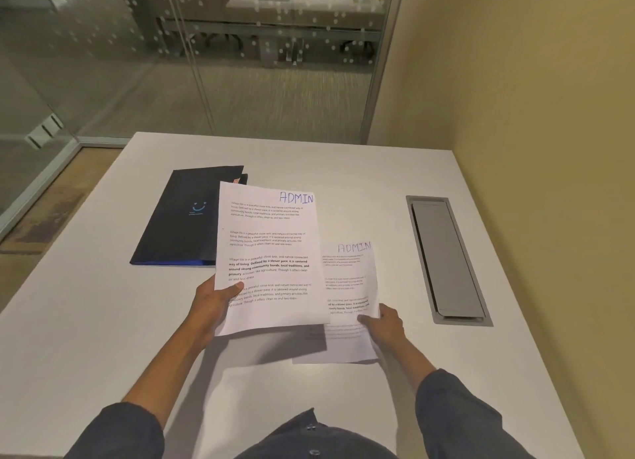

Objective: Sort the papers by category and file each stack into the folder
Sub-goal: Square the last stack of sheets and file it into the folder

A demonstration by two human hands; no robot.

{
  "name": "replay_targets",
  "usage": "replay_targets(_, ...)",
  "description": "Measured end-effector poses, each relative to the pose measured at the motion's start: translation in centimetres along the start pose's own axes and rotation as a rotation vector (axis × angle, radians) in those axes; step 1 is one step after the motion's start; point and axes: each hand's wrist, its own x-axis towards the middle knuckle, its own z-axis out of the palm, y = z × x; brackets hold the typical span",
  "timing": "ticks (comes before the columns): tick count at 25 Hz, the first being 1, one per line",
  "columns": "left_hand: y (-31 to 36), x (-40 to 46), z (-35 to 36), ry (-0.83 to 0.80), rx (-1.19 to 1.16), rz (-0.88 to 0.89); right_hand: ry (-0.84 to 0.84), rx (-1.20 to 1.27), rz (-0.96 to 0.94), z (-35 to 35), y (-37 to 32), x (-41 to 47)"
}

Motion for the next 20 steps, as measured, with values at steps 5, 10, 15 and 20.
replay_targets(5,0.0,-0.4,1.1,0.012,-0.004,0.019,-0.011,0.27,-0.046,-4.4,1.4,0.2)
replay_targets(10,-0.6,-0.5,2.6,0.017,-0.035,0.004,0.031,0.436,-0.139,-10.3,0.0,-0.8)
replay_targets(15,-1.6,-0.3,3.8,0.026,-0.043,-0.009,-0.016,0.592,-0.198,-15.1,-1.4,-2.3)
replay_targets(20,-1.4,-1.1,6.3,-0.053,-0.005,-0.003,-0.194,0.619,-0.197,-15.1,-2.1,-2.9)
